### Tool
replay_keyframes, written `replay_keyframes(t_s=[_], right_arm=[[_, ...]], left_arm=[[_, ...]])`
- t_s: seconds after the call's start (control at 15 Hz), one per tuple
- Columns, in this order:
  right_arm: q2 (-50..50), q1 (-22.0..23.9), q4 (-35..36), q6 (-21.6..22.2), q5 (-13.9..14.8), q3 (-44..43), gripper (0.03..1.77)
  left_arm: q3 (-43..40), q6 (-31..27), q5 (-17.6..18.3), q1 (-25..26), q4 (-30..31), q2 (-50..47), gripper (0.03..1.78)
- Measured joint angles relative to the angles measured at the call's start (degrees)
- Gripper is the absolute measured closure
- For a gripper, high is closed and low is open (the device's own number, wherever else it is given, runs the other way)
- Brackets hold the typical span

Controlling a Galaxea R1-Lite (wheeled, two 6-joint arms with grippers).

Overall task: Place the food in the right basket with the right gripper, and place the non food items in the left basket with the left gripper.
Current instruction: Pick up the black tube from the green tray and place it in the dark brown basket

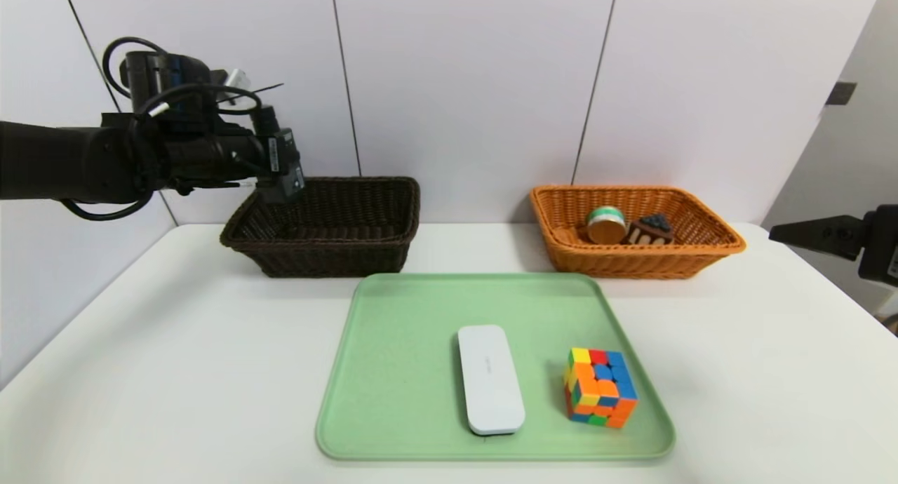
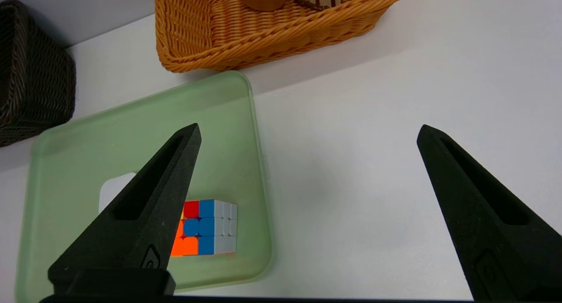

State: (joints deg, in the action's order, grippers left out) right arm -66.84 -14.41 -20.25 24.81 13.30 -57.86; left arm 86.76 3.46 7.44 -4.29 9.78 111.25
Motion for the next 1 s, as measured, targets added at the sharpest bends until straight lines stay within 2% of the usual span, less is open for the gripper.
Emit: replay_keyframes(t_s=[0.27, 0.53, 1.0], right_arm=[[-1.21, 0.05, 0.0, 0.21, 0.0, -1.76, 0.1], [-2.08, 0.09, 0.0, 0.29, 0.04, -2.54, 0.1], [-2.5, 0.02, -0.23, 0.4, 0.17, -2.39, 0.1]], left_arm=[[1.02, 0.26, -0.02, 1.07, 0.22, 5.95, 1.19], [1.16, -0.02, -0.06, 2.34, 4.8, 10.06, 1.19], [2.13, -0.33, 0.06, 3.0, 5.02, 13.08, 1.19]])
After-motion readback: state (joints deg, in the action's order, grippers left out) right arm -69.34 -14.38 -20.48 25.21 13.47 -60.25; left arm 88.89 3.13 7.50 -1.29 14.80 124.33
